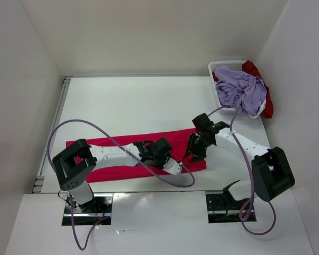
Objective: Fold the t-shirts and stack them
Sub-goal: Fold the other side of the tshirt into a rectangle
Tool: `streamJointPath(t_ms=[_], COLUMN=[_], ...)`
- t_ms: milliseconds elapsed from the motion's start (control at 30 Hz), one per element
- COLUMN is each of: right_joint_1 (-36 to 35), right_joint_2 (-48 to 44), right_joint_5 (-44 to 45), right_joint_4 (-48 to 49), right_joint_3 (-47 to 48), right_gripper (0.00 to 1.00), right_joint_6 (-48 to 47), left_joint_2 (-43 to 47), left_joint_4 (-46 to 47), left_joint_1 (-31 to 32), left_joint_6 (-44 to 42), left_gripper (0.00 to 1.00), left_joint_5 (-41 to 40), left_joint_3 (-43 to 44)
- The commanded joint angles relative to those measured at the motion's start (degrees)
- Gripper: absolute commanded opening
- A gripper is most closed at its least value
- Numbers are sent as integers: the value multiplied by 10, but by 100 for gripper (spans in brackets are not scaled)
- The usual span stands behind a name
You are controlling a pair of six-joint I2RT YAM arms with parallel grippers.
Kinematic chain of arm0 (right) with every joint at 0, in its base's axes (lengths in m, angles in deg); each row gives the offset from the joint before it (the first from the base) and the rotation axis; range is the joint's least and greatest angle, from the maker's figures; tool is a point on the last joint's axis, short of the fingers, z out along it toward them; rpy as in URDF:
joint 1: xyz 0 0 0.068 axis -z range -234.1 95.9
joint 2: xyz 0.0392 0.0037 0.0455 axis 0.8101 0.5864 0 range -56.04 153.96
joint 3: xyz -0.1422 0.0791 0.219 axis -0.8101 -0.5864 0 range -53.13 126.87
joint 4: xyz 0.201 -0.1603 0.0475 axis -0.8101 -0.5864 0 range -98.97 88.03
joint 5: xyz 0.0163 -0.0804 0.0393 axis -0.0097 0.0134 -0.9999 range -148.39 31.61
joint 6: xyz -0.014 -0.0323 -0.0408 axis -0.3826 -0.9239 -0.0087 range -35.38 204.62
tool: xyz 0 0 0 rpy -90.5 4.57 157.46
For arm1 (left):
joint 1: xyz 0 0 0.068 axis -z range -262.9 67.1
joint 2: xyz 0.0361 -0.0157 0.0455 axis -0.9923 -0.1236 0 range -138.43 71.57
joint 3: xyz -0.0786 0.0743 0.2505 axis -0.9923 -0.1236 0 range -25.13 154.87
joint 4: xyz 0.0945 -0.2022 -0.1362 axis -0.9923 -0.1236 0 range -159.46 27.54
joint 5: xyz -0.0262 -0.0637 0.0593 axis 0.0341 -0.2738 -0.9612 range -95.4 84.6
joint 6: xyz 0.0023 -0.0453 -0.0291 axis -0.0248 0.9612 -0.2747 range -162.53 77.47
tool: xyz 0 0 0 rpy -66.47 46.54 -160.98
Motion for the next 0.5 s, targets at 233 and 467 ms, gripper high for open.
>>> streamJointPath(t_ms=[233,467], right_joint_1=[-5,-5], right_joint_2=[-17,-17], right_joint_5=[9,9], right_joint_4=[15,15], right_joint_3=[-10,-10], right_gripper=[47,47], right_joint_6=[5,11], left_joint_2=[-35,-35], left_joint_4=[8,14], left_joint_1=[-1,-1], left_joint_6=[4,10], left_gripper=[32,13], left_joint_5=[-9,-15], left_joint_3=[2,2])
